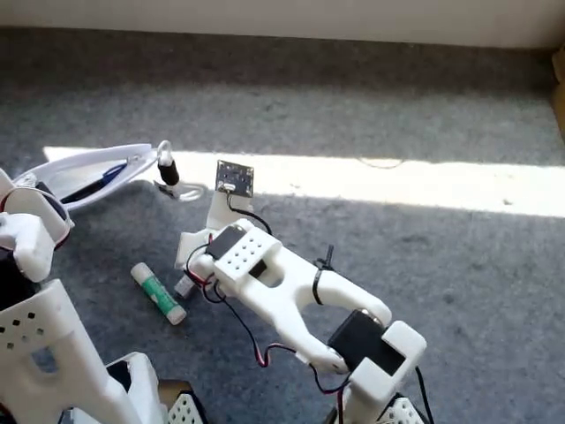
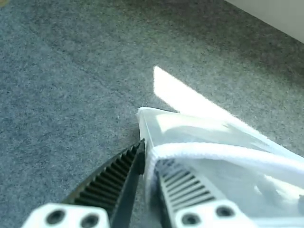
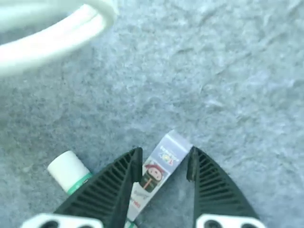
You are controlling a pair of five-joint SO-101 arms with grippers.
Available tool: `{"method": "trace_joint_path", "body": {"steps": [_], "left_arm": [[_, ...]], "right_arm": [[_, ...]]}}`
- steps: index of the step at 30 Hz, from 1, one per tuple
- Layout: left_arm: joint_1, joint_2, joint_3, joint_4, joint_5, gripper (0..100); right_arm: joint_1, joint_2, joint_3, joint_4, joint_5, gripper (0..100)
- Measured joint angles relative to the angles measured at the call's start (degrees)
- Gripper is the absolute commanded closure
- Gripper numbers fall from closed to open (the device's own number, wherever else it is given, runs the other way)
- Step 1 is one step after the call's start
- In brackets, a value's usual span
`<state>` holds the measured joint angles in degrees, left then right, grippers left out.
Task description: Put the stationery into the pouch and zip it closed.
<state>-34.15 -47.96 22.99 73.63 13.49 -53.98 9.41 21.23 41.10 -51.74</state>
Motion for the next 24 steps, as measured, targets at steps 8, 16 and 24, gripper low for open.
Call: {"method": "trace_joint_path", "body": {"steps": [8, 16, 24], "left_arm": [[0.0, 0.0, 0.0, 0.0, 0.0, 99], [0.0, 0.0, 1.3, 0.0, 0.0, 99], [0.0, 0.0, 1.8, -1.1, 0.0, 99]], "right_arm": [[-0.3, 1.3, -0.2, 0.0, 0.0, 84.4], [-0.1, 6.6, -6.6, 4.9, 0.0, 84.6], [-0.1, 10.5, -14.0, 13.5, 0.0, 85.0]]}}
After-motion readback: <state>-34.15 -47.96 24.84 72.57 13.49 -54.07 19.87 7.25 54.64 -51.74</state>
